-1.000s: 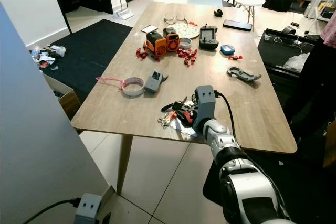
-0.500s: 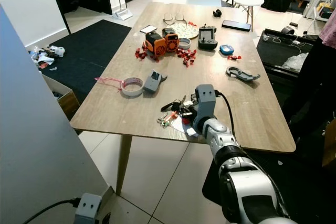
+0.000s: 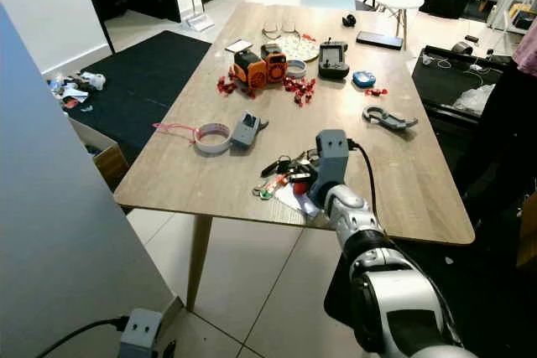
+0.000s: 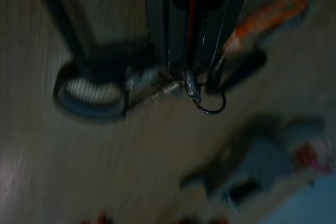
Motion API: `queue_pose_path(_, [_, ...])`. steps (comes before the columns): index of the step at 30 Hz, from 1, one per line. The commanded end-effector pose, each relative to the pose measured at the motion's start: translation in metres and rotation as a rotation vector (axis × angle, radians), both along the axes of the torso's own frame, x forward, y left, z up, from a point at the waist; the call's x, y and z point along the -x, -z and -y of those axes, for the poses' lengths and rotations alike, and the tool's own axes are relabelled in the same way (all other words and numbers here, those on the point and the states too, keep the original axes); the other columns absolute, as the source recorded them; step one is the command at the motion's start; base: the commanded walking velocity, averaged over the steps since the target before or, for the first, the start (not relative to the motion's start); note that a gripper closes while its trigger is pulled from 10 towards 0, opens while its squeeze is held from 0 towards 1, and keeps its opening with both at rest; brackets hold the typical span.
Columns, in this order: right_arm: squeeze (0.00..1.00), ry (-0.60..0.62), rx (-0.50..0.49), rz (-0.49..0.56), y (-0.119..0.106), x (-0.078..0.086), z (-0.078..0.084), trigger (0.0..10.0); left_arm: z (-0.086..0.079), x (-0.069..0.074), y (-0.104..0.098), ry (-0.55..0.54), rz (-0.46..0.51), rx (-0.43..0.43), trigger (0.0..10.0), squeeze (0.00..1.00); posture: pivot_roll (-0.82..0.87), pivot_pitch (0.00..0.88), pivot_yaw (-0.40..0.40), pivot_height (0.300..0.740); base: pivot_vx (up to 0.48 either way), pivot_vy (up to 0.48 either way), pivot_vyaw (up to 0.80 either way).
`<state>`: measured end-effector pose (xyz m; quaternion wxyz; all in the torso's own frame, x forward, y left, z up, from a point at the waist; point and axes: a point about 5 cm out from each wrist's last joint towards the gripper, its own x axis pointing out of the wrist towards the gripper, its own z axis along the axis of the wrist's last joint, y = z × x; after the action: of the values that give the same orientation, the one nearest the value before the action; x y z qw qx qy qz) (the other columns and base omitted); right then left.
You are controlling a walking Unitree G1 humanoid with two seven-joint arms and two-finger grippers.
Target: Hang keys on a hook
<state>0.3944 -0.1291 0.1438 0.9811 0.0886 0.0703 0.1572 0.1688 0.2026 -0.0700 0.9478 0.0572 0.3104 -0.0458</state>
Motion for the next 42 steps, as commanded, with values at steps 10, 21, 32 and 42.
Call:
queue_pose_path(10, [0.0,0.073,-0.123,0.324,-0.085,-0.018,0.016,0.0,-0.002,0.003,0.002,-0.01,-0.018,-0.005,10.0,0.0,0.06,0.092,-0.037,0.74,0.0,0.0,0.0])
queue_pose_path(21, [0.0,0.122,-0.148,0.423,-0.111,-0.019,0.032,0.0,-0.002,0.001,0.0,-0.006,0.0,-0.004,10.0,0.0,0.06,0.093,-0.035,0.74,0.0,0.0,0.0])
queue_pose_path(32, [0.0,0.396,-0.171,0.504,-0.12,-0.009,0.101,0.0,-0.002,0.001,-0.001,-0.011,0.014,-0.004,10.0,0.0,0.07,0.088,-0.047,0.74,0.0,0.0,0.0])
queue_pose_path(42, [0.0,0.951,-0.12,0.407,-0.07,0.059,0.239,0.0,0.0,0.004,-0.001,-0.015,0.024,-0.002,10.0,0.0,0.07,0.081,-0.056,0.74,0.0,0.0,0.0])
